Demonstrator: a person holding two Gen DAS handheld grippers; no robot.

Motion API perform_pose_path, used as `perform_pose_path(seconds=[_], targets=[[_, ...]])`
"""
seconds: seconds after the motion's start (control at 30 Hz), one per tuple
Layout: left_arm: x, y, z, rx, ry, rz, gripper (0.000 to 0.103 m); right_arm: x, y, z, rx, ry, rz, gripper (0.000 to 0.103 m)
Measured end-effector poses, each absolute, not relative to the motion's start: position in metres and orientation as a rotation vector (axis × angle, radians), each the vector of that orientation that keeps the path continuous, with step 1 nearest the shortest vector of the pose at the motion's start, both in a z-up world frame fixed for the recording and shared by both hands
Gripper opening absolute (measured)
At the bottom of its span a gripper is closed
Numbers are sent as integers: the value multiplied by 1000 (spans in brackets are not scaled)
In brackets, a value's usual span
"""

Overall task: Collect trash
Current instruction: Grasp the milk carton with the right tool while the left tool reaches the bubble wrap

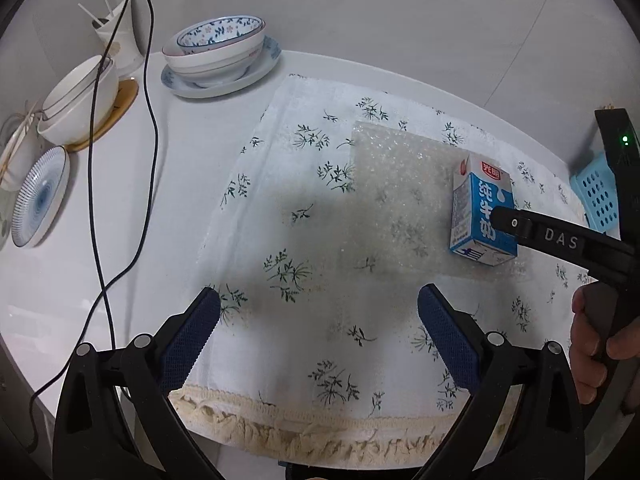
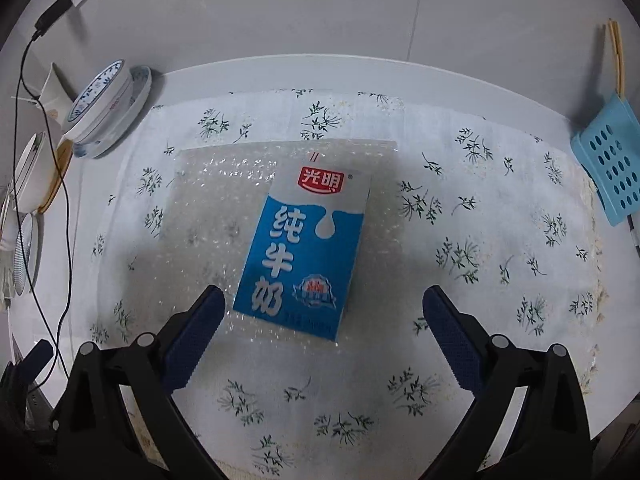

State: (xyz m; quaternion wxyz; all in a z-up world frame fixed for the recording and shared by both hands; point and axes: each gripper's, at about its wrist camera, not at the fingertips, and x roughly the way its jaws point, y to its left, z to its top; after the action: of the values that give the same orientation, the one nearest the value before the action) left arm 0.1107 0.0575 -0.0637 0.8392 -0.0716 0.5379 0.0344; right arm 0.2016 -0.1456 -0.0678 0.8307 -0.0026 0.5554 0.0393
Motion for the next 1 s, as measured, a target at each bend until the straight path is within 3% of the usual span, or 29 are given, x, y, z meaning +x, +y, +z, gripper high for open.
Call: perform_pose_path(seconds=[0.17, 0.27, 0.33, 0.73, 1.0], targets=[[140, 58, -77, -164, 1169, 73, 97, 231, -141, -87, -5, 1238, 29, 92], [158, 53, -88, -148, 1191, 73, 97, 241, -142, -99, 12, 1290, 15, 81], [167, 51, -96, -153, 1204, 74, 97, 244, -144, -102, 28, 1306, 18, 62], [222, 21, -138, -143, 1280, 30, 97, 211, -196, -65, 27, 1220, 75, 61], [239, 7, -154, -111, 1311, 47, 96, 193, -233, -68, 18, 1239, 69, 61]])
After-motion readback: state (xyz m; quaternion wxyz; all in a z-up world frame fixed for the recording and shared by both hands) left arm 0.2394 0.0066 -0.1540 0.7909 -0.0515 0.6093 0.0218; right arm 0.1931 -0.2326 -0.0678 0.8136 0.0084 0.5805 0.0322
